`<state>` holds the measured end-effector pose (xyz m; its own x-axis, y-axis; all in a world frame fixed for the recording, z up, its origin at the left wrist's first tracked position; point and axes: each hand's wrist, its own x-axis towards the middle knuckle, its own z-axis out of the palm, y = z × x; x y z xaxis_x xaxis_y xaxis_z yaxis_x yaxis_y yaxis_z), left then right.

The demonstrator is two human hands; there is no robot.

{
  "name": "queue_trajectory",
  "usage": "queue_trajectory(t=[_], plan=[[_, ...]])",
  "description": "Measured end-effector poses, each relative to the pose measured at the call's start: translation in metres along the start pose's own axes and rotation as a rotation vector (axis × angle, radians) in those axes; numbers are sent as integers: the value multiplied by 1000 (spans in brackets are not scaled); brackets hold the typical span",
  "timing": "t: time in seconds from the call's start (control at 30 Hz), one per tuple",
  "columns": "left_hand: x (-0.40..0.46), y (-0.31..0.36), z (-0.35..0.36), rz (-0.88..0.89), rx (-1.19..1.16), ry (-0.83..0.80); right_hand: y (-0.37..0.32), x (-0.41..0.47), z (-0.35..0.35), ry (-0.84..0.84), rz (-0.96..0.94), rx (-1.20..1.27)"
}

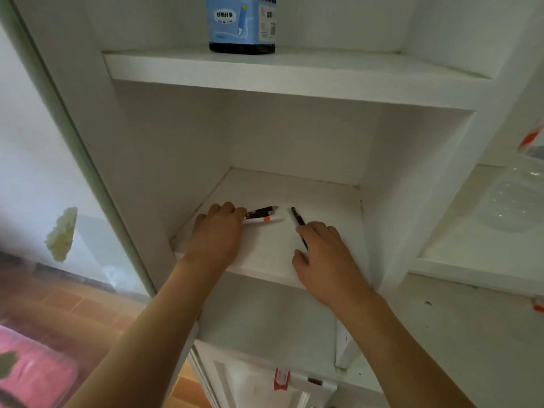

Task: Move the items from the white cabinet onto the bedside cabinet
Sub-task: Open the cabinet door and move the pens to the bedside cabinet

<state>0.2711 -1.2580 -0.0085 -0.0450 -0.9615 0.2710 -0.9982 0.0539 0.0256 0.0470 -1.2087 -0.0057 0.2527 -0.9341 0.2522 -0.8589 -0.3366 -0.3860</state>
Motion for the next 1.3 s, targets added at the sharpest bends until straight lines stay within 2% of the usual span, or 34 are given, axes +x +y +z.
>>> queue_trajectory(t=[0.2,0.3,0.57,0.73,1.03,1.2,1.3], plan=[[-5,2,1,-23,-4,1,-4,0,4,-20,-97,286],[-5,3,-2,-46,-54,-9,-4,1,3,-14,-135,354],[-12,3,-15,-37,-289,-68,4,8,5,-26,-167,246],[-17,6,-16,-4,-456,-91,1,14,11,-76,-204,290],[-21,10,-21,24,-428,-127,8,16,20,-99,-233,326],[-22,15,-30,-1,-372,-137,10,14,19,-19,-211,365],[-22,15,-30,30,-353,-169,5,11,17,54,-230,291]])
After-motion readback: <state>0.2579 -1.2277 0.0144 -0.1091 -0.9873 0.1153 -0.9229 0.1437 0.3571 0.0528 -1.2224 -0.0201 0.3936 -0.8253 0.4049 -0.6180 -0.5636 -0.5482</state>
